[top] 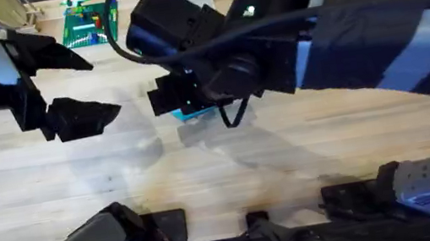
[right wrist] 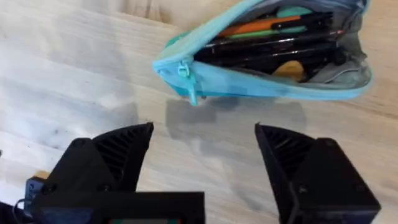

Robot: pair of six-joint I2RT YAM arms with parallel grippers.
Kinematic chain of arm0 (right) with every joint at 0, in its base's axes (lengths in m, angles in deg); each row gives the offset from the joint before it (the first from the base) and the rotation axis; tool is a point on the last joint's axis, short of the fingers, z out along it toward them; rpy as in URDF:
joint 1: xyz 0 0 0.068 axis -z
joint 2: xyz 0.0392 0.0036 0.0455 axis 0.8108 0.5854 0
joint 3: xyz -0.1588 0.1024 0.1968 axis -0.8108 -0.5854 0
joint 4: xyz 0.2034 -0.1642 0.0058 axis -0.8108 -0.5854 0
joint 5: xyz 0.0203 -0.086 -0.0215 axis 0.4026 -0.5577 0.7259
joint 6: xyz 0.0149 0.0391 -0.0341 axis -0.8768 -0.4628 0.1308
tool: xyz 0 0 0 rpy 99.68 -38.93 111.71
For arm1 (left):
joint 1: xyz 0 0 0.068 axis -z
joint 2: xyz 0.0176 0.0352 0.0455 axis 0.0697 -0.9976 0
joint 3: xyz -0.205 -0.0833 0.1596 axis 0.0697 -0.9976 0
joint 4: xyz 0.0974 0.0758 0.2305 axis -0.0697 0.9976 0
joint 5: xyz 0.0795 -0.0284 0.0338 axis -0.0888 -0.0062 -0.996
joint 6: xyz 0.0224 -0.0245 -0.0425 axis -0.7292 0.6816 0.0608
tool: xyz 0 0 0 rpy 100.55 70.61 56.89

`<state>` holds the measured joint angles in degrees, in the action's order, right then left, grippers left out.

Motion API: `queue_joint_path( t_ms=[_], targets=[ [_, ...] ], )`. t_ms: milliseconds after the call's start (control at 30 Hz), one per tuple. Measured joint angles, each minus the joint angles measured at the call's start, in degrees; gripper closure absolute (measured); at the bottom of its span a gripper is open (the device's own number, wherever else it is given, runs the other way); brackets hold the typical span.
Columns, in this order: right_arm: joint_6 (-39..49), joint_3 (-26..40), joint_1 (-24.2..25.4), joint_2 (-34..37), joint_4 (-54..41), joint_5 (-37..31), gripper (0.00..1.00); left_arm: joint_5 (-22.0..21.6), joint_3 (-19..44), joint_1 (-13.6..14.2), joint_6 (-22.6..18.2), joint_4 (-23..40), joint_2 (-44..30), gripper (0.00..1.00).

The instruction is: Unzip the bag, pick up the pens from the table one at a time and place them inside, then zip the bag closed.

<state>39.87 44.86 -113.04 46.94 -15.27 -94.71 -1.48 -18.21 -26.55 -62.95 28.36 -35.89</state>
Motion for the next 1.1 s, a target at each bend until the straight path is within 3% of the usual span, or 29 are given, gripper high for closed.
queue_joint_path(
  t_ms=[1100],
  targets=[
    [-1.5,0.0,-2.5,5.1,5.2,-6.0,0.016,0.0,0.0,0.0,0.0,0.2,0.0,0.007]
  ],
)
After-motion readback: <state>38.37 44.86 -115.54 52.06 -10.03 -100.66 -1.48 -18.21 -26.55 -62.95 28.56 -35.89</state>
